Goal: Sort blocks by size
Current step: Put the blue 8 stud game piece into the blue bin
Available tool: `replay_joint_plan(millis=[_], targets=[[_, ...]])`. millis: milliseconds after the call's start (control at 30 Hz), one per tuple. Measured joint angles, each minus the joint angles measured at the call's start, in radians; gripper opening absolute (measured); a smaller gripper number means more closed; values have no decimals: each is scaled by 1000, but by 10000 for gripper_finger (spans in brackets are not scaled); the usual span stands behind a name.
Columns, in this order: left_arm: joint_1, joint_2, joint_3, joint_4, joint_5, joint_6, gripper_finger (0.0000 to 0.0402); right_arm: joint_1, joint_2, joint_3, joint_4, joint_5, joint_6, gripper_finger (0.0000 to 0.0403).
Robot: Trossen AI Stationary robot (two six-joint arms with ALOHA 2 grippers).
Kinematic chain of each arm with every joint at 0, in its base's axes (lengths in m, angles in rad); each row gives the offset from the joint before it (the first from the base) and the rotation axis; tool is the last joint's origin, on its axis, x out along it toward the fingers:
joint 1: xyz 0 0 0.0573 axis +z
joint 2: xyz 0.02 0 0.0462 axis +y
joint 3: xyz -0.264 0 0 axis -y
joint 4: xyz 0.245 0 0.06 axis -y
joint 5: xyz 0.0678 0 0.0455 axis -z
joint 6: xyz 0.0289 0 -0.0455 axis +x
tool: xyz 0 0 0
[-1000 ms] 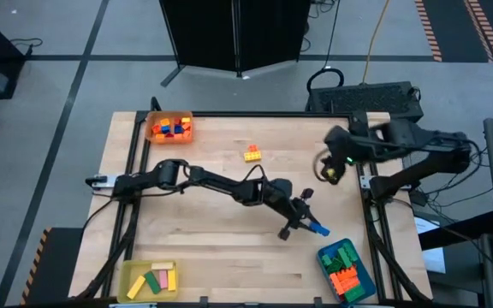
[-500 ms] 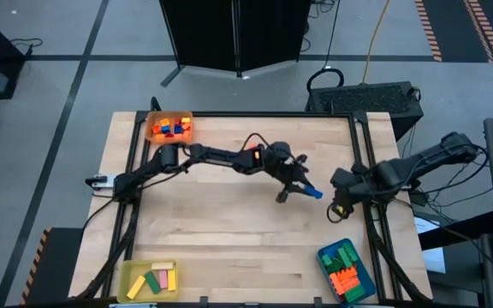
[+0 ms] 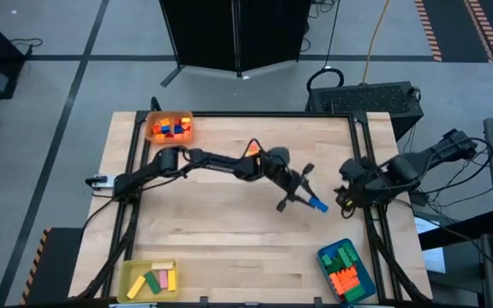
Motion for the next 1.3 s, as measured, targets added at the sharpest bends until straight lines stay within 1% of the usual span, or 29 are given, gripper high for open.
replay_joint_plan(millis=[100, 200, 233, 300, 367, 500, 600, 667, 867, 1067, 1233, 1300], targets=[[-46, 0, 7, -2, -34, 15, 86, 0, -2, 87, -26, 140, 2, 226], [-85, 1, 20, -12, -47, 42, 86, 0, -3, 166, -9, 287, -2, 226], [-97, 1, 26, -10, -47, 40, 86, -1, -3, 187, 7, 316, -14, 226], [-117, 1, 36, -8, -49, 35, 86, -1, -3, 220, 44, 341, -63, 226], [-136, 1, 47, -12, -52, 34, 86, -1, -2, 243, 79, 345, -112, 226], [-176, 1, 72, -4, -55, 35, 86, -1, 0, 254, 158, 346, -138, 226], [-201, 11, 101, 21, -102, 41, 86, -1, 17, 254, 191, 346, -138, 226], [-211, 26, 139, 11, -113, 32, 86, -1, 33, 254, 206, 345, -134, 226], [-219, 126, 269, 5, -117, -66, 86, 0, 86, 254, 238, 336, -112, 226], [-245, 229, 391, -20, -118, -99, 86, 0, 134, 254, 243, 309, -90, 226], [-265, 307, 493, -48, -143, -125, 86, 0, 151, 254, 243, 287, -88, 226], [-269, 328, 528, -59, -183, -125, 86, 0, 152, 254, 243, 286, -88, 226]])
